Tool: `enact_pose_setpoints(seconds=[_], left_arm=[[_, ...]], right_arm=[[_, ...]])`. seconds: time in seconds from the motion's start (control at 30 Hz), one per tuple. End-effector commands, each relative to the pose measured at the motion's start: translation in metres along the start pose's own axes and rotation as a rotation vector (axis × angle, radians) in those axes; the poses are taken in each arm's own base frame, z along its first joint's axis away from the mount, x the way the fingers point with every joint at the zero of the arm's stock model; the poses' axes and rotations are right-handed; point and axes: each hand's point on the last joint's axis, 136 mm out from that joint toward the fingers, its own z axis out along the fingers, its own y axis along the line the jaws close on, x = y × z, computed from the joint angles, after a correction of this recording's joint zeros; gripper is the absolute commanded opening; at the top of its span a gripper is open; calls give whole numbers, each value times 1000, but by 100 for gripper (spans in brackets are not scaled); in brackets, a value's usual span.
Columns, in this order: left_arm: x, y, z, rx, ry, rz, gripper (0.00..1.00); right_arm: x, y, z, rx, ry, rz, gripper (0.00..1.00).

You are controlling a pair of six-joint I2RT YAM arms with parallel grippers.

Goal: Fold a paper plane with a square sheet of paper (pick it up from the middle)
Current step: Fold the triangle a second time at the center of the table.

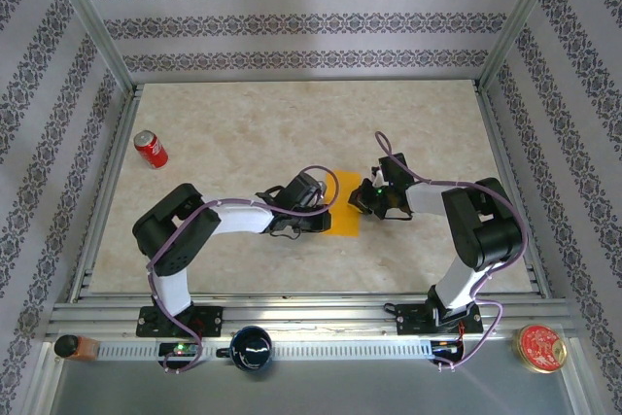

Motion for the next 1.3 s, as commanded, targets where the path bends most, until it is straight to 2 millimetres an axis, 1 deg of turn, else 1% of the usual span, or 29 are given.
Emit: enact_pose_setpoints(seconds=[0.0, 0.1, 0.27, 0.33, 0.47, 0.57, 0.67, 0.73, 0.8, 0.87, 0.93, 1.03, 1.07, 1.13, 1.17, 1.23, 1.27], left_arm=[[-20, -24, -10, 54, -20, 0, 3], [-21, -30, -3, 80, -8, -5, 2], [-17, -25, 12, 78, 17, -24, 2], [-14, -21, 16, 71, 32, -28, 2], [3, -2, 23, 29, 74, -54, 2], [16, 14, 22, -12, 91, -69, 2], [25, 26, 15, -45, 90, -73, 3], [28, 27, 9, -47, 85, -71, 3], [26, 22, 1, -28, 75, -59, 5], [21, 14, -7, -9, 54, -43, 6], [9, 8, -20, -18, -3, -18, 5], [-15, 0, -36, -22, -95, 16, 9], [-21, -3, -39, -19, -108, 24, 10], [-35, -6, -38, -2, -103, 31, 10], [-40, -10, -36, 8, -98, 37, 10], [-49, -16, -31, 22, -76, 65, 10], [-51, -18, -29, 22, -66, 81, 10]], right_arm=[[1, -35, 4, 112, -22, 61, 0], [2, -36, 5, 115, -20, 67, 0], [5, -38, 5, 119, -12, 70, 0], [6, -39, 5, 121, -11, 72, 0], [7, -42, 5, 129, -10, 76, 0], [8, -43, 5, 130, -10, 78, 0], [7, -43, 5, 133, -11, 73, 0], [7, -42, 5, 132, -9, 67, 0], [7, -38, 5, 121, -5, 57, 0], [6, -33, 4, 108, 1, 39, 0], [5, -23, 4, 78, 12, 14, 0], [3, 0, -1, 13, 22, -37, 0], [2, 8, -4, -2, 19, -52, 1], [-1, 22, -15, -31, -8, -75, 7], [-2, 26, -20, -37, -22, -79, 11], [-3, 28, -30, -30, -50, -74, 18], [-1, 27, -34, -21, -56, -69, 19]])
